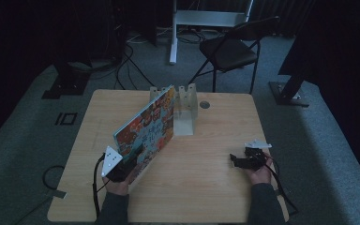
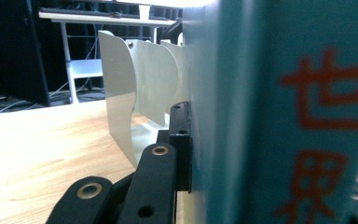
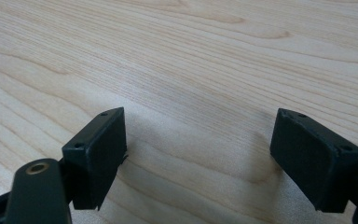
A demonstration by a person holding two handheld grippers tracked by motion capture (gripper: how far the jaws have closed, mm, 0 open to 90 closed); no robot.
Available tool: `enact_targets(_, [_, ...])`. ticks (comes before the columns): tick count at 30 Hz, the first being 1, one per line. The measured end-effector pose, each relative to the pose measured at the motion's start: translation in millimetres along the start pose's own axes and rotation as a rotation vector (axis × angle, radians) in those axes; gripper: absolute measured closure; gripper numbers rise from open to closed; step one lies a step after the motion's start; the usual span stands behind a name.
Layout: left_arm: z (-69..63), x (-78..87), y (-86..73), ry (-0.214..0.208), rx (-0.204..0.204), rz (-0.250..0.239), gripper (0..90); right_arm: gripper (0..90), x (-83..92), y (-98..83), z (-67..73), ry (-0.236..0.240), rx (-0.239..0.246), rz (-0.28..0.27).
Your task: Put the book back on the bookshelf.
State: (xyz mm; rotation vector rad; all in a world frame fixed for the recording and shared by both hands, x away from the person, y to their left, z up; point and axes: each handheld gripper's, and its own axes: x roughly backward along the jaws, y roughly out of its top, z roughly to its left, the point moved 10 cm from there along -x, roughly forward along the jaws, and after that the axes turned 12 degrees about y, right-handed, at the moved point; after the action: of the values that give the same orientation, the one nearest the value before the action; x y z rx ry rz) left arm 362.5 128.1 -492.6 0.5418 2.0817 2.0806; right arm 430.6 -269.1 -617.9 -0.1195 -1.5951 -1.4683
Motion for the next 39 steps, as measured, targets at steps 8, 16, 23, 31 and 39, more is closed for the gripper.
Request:
enact_targets(8, [5.0, -0.4, -0.2, 0.034, 0.008, -0.003, 81.3, 17.9, 0.0, 0.0, -0.1, 0.0, 0.0, 0.0])
enact_targets(16, [7.0, -0.7, 1.8, 0.052, 0.006, -0.007, 81.2, 17.9, 0.0, 0.0, 0.0, 0.0, 0.0, 0.0])
enact_targets(23, [8.7, -2.4, 3.6, 0.079, 0.01, -0.01, 81.3, 17.9, 0.0, 0.0, 0.0, 0.0, 0.0, 0.0])
enact_targets(31, [10.1, -4.3, 4.6, 0.11, 0.004, -0.009, 81.2, 17.9, 0.0, 0.0, 0.0, 0.0, 0.0, 0.0])
enact_targets(39, [9.4, -8.7, 4.4, 0.134, -0.002, -0.004, 81.2, 17.9, 0.0, 0.0, -0.1, 0.0, 0.0, 0.0])
